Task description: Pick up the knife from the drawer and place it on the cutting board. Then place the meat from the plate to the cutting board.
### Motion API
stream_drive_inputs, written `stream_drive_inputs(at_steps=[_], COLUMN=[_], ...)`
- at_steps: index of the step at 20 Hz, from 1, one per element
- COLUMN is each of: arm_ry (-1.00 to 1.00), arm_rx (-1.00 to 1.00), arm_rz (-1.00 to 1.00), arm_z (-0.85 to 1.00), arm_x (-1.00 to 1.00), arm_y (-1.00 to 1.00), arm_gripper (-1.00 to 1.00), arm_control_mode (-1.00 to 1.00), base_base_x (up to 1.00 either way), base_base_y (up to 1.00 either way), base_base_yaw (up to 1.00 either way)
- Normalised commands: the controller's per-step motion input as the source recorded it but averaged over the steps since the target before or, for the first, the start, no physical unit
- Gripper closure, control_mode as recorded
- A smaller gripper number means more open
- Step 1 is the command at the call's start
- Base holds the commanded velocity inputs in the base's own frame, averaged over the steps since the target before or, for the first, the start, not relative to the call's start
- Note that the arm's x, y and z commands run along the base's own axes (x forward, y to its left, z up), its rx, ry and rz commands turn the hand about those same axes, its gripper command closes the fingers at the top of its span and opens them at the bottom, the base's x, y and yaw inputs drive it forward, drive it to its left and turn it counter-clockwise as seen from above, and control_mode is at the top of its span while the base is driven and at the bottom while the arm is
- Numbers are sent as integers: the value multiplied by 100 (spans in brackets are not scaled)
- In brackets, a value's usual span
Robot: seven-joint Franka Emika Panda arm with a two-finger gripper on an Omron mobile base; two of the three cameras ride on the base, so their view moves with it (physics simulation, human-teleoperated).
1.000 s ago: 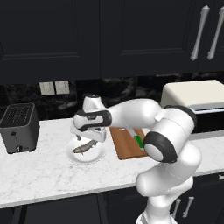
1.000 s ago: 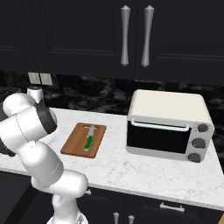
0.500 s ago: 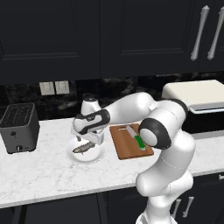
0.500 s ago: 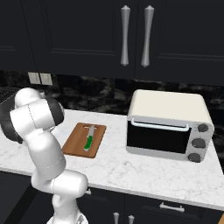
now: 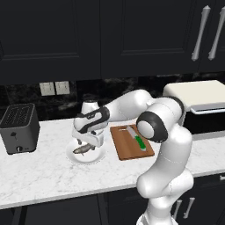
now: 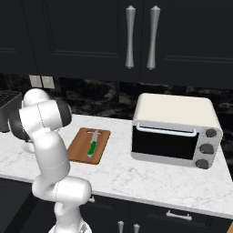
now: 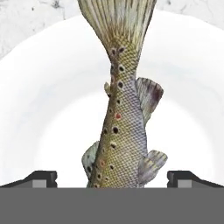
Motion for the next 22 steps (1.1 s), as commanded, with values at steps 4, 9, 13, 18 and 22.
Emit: stream_drive_inputs(at_steps=[4,9,13,18,22], arm_ry=[0,0,0,-2,-5], arm_rx=[0,0,0,0,0], arm_rz=[-2,-2,-3,-1,0], arm_z=[-33,-37,-12,1,11], arm_x=[0,0,0,-3,-23], arm_y=[0,5,2,0,-1], arm_gripper=[-100,100,100,100,100], arm_control_mode=[-100,-100,-100,-100,-100], base_base_x=[0,0,0,0,0], base_base_y=[0,0,0,0,0], base_base_yaw=[0,0,0,0,0])
